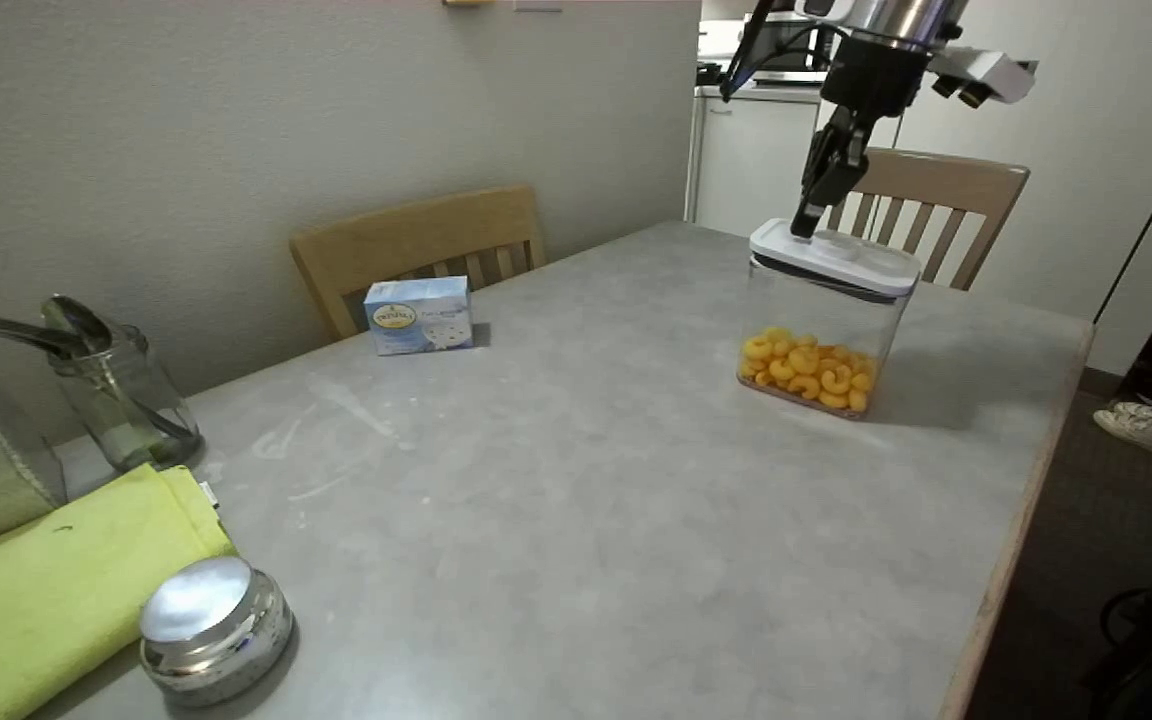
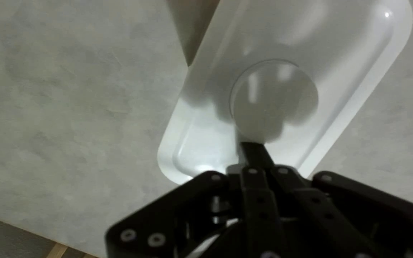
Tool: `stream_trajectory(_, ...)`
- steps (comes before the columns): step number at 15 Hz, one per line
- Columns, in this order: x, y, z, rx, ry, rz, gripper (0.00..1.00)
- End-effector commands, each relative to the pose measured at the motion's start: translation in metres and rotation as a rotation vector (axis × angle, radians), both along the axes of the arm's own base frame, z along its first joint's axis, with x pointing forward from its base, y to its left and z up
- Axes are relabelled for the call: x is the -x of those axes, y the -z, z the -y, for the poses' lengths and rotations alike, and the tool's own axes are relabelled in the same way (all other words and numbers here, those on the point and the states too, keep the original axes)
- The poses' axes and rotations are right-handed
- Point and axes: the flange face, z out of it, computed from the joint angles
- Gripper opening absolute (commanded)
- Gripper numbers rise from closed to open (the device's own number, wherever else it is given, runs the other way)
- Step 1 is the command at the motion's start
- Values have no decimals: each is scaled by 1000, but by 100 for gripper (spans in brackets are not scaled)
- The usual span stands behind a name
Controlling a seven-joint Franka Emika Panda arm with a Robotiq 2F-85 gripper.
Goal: Put the white lid on the container
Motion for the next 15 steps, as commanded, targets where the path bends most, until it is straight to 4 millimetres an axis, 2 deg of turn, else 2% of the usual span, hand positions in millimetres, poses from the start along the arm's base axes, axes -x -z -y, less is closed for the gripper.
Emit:
stream_trajectory(1, 14, 3, 7, 44, 15, -28, 0)
stream_trajectory(5, 18, -3, 11, 97, 48, -62, 0)
stream_trajectory(9, 14, -8, 10, 112, 65, -45, 0)
stream_trajectory(15, 10, -39, 2, 131, 63, 22, 0)
